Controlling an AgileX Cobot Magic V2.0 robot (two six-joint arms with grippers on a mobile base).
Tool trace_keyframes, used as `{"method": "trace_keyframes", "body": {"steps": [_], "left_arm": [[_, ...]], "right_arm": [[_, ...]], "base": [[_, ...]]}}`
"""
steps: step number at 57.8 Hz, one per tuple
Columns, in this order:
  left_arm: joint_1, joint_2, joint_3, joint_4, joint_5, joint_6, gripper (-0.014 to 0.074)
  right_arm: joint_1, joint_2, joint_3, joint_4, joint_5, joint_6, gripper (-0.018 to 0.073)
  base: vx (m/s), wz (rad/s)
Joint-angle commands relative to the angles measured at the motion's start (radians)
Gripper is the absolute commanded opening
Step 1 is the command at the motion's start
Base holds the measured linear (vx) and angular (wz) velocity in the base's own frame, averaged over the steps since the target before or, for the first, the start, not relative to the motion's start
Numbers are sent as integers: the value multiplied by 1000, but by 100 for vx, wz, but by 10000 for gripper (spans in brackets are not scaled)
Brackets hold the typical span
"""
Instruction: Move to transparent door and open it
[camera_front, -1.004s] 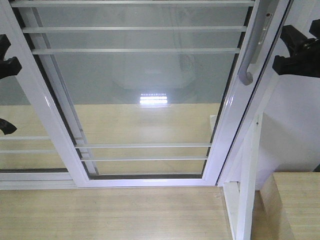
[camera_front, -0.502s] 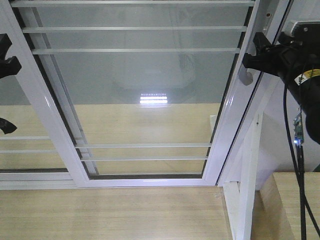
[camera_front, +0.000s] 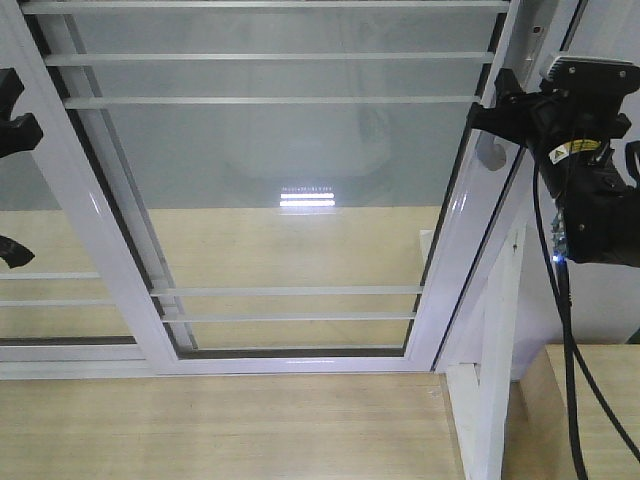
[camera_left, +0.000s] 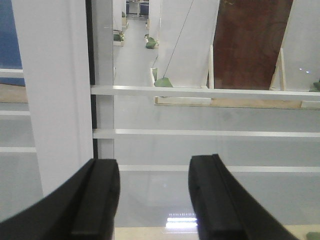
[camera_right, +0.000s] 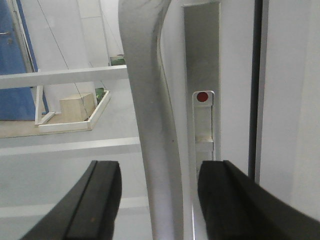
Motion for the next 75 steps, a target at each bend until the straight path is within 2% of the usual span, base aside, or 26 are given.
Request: {"method": "trace_keyframes", "body": {"steps": [1, 12, 24, 46, 53, 59, 75], "left_arm": [[-5, -14, -34, -5, -82, -3, 451], [-5, -14, -34, -5, -82, -3, 451], [-5, -14, -34, -5, -82, -3, 451], [-5, -14, -34, -5, -64, -3, 451], [-5, -14, -34, -5, -64, -3, 451], [-5, -14, -34, -5, -64, -3, 451], [-5, -14, -34, -5, -64, -3, 451]], "right_arm": [[-3, -16, -67, -17, -94, -16, 431], [-3, 42, -146, -11, -84, -87, 431], [-3, 88, -207, 15, -77, -90, 407], [-3, 101, -213, 11, -64, -90, 234], [-3, 101, -213, 6, -64, -86, 222], [0, 101, -213, -22, -64, -85, 226], [0, 101, -213, -172, -64, -54, 232]], "base": [[0, 0], [0, 0], [0, 0], [0, 0], [0, 0], [0, 0], [0, 0]]}}
